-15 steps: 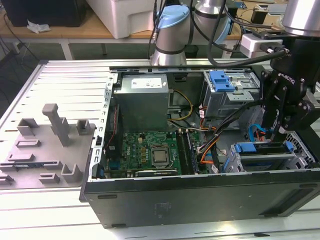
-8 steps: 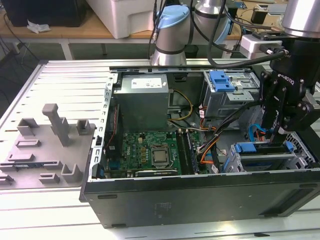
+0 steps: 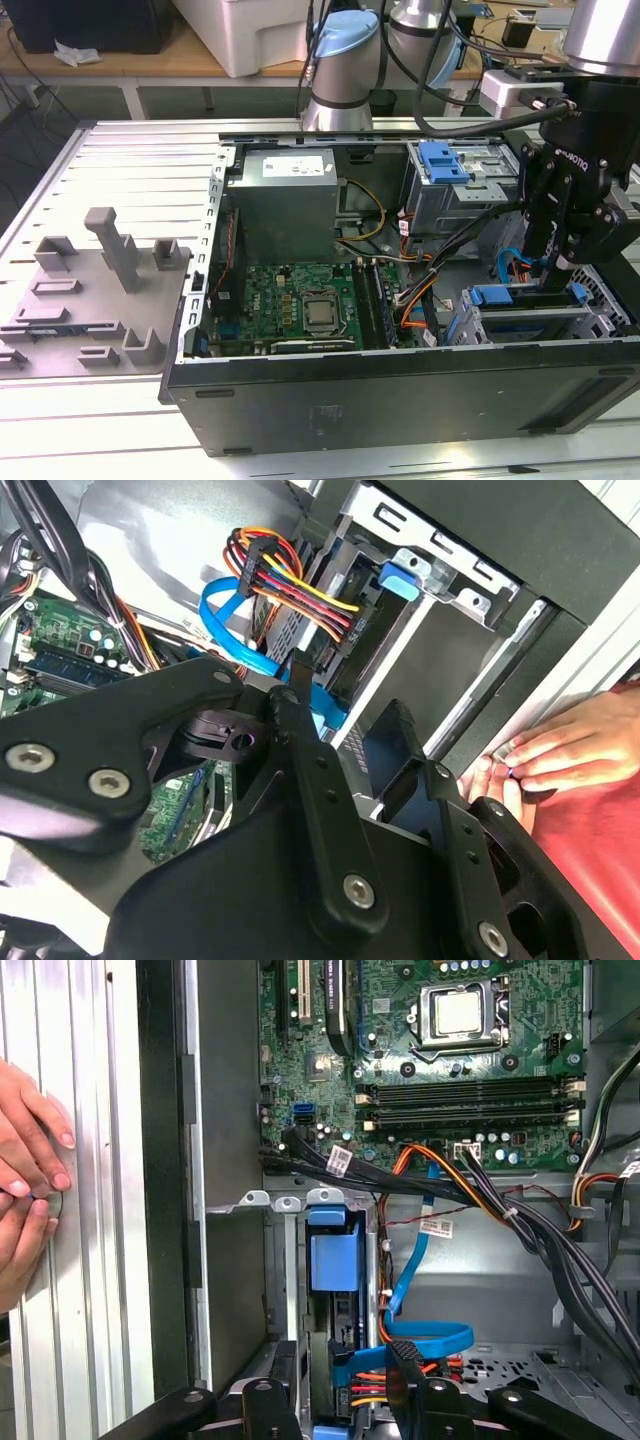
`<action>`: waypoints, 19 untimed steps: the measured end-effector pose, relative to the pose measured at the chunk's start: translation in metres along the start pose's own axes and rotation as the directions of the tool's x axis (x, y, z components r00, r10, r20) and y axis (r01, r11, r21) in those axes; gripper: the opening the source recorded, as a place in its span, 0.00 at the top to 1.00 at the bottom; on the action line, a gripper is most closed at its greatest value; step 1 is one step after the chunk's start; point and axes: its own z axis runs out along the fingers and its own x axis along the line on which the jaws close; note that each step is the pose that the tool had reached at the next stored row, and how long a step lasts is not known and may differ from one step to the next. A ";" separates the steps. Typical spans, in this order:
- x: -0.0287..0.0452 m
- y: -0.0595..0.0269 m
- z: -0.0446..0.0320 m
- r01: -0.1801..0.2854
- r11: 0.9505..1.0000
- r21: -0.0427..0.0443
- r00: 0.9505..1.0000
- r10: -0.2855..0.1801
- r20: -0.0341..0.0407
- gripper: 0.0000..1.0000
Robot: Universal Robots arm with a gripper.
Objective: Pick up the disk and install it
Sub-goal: 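Insert the second disk wire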
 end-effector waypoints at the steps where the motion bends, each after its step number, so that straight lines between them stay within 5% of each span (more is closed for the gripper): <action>1: 0.0003 0.0000 0.0000 -0.001 1.000 0.000 1.000 0.001 0.000 0.52; 19: 0.0041 -0.0001 0.0008 -0.009 1.000 -0.002 1.000 0.009 0.000 0.54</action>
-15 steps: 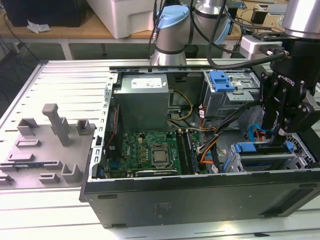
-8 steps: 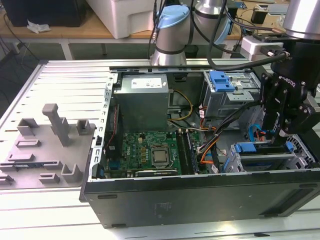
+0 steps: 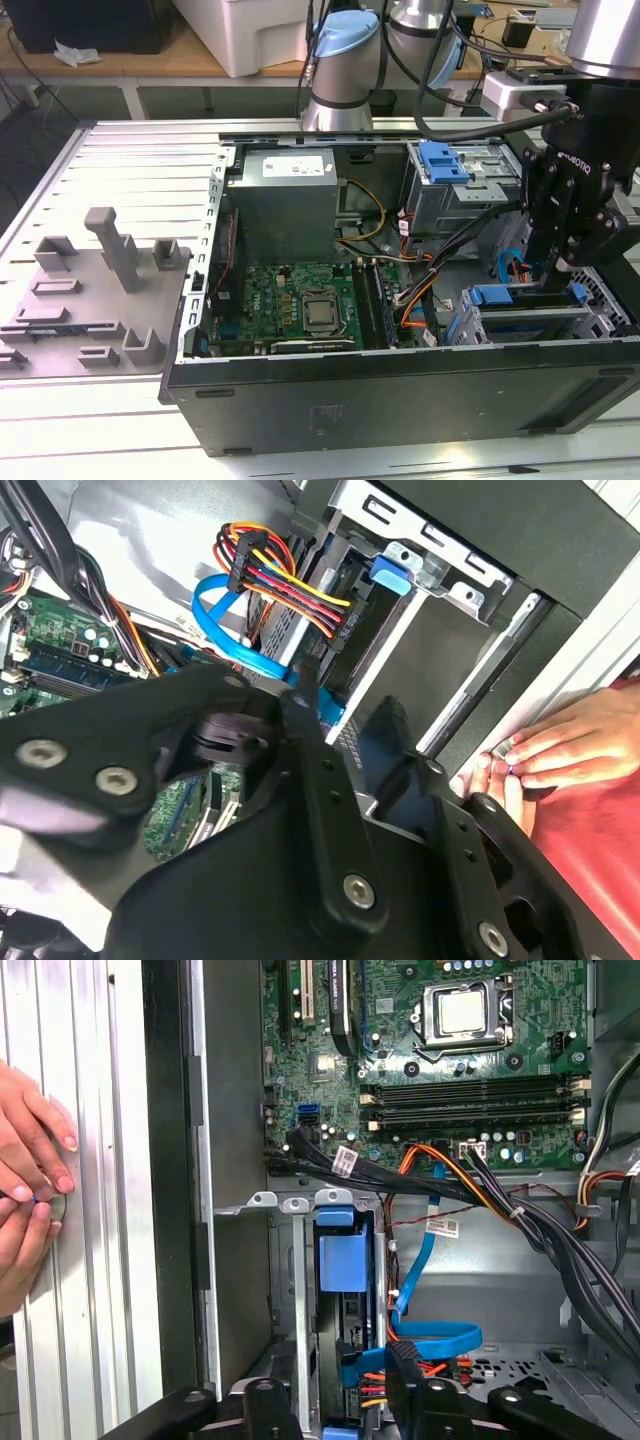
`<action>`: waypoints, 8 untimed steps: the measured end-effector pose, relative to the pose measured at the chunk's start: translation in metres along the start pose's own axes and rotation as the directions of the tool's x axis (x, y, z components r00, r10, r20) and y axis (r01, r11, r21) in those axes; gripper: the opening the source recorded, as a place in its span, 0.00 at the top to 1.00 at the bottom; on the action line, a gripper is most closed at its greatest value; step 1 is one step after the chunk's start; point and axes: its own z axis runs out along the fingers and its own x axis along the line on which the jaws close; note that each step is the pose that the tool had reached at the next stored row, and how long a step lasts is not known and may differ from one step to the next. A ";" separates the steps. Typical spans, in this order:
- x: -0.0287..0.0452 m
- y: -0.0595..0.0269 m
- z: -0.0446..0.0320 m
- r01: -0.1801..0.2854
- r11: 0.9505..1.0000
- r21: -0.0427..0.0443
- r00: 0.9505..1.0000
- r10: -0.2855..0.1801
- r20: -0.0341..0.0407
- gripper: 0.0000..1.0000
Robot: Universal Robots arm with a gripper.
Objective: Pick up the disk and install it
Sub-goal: 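Insert the second disk wire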
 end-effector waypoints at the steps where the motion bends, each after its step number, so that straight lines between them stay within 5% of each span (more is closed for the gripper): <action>1: 0.0000 0.0000 0.0000 0.000 1.000 0.000 1.000 0.000 0.000 0.60; 2: 0.0000 0.0000 0.0000 -0.001 1.000 0.000 1.000 0.001 0.000 0.67; 8: 0.0000 0.0000 -0.0001 -0.003 1.000 -0.001 1.000 0.003 0.000 0.67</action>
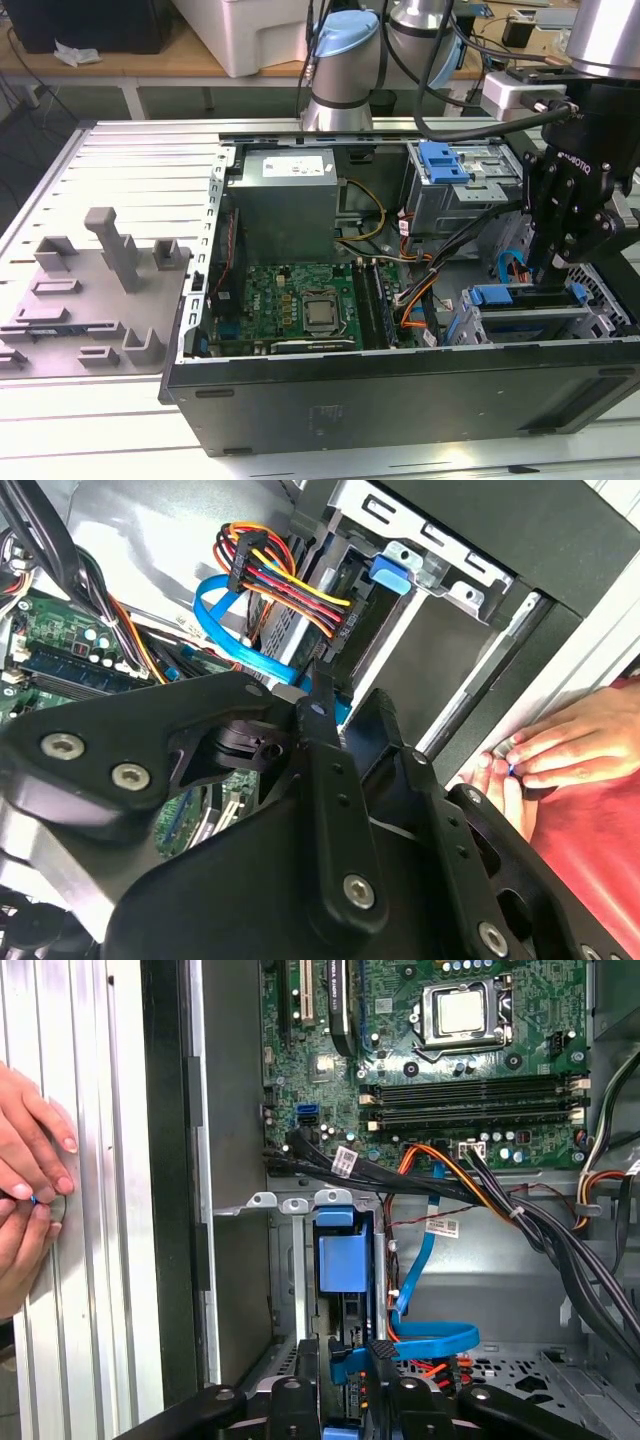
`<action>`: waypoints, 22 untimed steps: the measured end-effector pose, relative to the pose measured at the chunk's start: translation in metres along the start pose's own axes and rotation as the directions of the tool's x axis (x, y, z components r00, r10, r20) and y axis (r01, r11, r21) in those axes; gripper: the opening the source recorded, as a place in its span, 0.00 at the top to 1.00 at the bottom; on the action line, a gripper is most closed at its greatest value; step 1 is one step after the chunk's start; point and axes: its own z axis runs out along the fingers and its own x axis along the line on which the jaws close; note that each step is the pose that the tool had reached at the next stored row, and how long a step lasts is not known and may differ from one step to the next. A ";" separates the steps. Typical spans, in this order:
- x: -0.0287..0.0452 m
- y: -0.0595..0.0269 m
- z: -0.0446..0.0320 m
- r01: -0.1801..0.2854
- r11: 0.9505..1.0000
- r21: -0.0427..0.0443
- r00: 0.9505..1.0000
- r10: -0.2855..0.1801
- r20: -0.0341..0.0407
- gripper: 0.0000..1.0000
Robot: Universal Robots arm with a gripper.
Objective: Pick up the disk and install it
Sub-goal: 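Insert the second disk wire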
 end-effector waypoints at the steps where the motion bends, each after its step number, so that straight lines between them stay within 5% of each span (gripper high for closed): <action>1: 0.0000 0.0000 0.0000 -0.001 1.000 0.000 1.000 0.001 0.000 0.67; 6: 0.0003 -0.0001 -0.0007 -0.006 1.000 -0.001 1.000 0.006 0.005 0.67; 16: 0.0076 -0.0004 -0.0031 -0.016 1.000 -0.005 0.999 0.016 0.035 0.67; 22: 0.0080 -0.0004 -0.0031 -0.018 1.000 -0.005 0.999 0.018 0.038 0.67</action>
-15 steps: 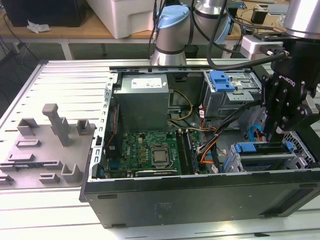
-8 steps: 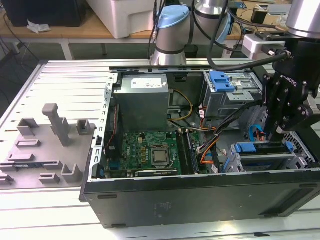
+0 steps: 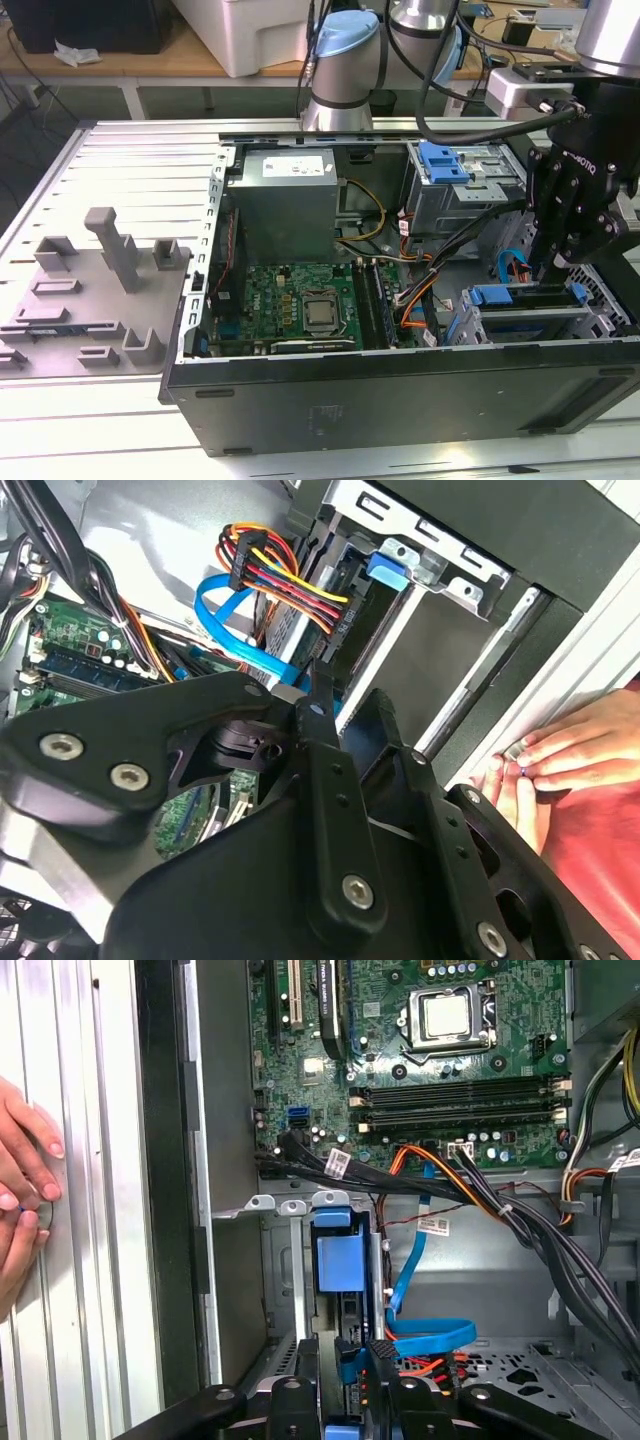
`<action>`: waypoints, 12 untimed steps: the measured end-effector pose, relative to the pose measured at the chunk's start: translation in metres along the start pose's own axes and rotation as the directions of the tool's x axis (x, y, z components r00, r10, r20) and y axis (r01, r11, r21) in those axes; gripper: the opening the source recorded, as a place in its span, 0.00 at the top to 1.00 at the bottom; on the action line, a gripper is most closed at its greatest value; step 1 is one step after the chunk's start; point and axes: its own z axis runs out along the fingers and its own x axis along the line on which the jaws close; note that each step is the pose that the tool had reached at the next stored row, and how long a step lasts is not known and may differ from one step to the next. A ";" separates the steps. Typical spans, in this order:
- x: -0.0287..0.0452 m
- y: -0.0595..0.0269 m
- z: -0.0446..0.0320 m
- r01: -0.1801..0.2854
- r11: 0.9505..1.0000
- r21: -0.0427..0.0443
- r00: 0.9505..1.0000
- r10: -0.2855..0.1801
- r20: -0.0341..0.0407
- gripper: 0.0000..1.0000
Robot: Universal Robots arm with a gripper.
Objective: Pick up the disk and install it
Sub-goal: 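Insert the second disk wire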
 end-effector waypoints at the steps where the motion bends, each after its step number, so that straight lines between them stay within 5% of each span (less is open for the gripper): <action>1: 0.0000 0.0000 0.0001 0.000 1.000 0.000 1.000 0.000 0.000 0.67; 12: 0.0002 0.0000 0.0010 -0.001 1.000 0.000 1.000 0.001 0.002 0.67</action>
